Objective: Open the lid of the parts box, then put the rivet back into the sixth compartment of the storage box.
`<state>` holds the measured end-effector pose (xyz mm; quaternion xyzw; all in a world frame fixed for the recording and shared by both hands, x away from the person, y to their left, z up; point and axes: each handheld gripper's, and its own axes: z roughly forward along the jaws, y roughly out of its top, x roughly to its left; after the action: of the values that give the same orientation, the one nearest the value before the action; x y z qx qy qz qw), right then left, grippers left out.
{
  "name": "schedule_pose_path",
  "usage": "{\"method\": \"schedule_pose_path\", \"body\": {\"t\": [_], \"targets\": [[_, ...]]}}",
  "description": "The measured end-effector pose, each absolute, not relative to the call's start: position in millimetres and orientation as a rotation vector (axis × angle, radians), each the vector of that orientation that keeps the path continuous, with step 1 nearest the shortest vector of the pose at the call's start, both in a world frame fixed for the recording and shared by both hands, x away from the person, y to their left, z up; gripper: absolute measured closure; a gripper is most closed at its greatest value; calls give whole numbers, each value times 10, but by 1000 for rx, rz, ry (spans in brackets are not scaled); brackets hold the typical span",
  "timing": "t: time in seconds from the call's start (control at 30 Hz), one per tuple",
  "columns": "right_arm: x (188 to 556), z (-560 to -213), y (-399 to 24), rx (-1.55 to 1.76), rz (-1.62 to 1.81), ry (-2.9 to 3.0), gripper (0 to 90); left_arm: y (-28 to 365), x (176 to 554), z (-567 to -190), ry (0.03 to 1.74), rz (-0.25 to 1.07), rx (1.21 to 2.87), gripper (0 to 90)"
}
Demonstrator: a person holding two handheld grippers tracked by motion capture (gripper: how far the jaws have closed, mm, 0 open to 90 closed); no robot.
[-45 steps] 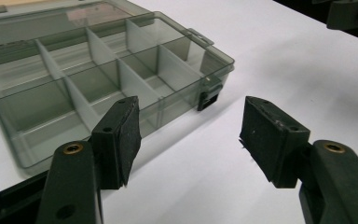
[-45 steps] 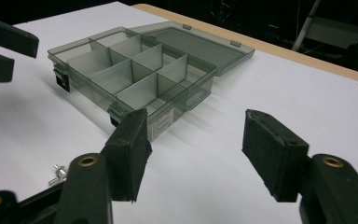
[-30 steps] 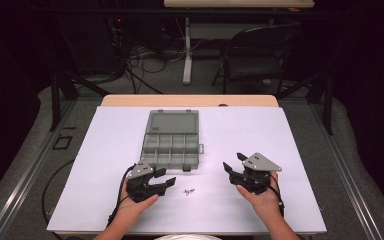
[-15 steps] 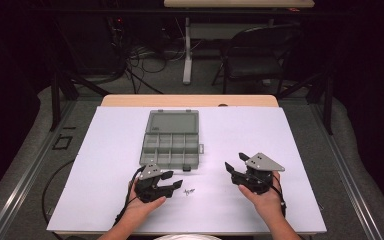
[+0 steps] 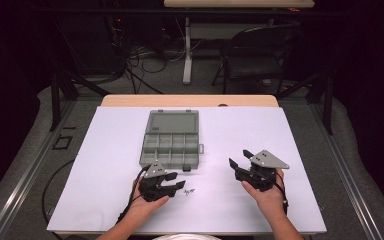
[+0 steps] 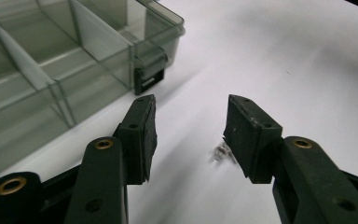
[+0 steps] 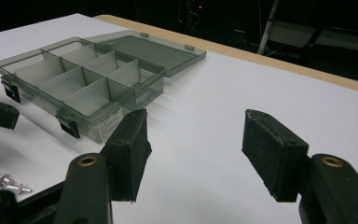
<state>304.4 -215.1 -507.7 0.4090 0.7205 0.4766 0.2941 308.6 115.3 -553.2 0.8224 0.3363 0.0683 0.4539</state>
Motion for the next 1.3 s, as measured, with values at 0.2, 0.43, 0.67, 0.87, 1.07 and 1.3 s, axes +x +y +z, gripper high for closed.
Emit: {"method": "schedule_pose_path", "body": {"t": [0.2,0.43,0.67,0.87,1.07,1.3], "targets": [[3019,-5078,-2187,1088,1265,1915,399,1090,3039,-5549,813,151,2044,587],[3024,-5078,-2227,1112,1269,1907,402,1038,3017,-5587,807,143,2074,650],[3029,-5081,-2232,1114,1271,1906,404,1036,3013,-5607,820,125,2075,686],[3035,-5085,-2242,1117,1271,1901,404,1025,3014,-5624,815,116,2087,720],[3041,-5089,-2250,1126,1270,1898,403,1017,3024,-5643,818,101,2096,758],[3059,-5093,-2257,1144,1264,1899,402,1021,3044,-5670,818,89,2127,787]]}}
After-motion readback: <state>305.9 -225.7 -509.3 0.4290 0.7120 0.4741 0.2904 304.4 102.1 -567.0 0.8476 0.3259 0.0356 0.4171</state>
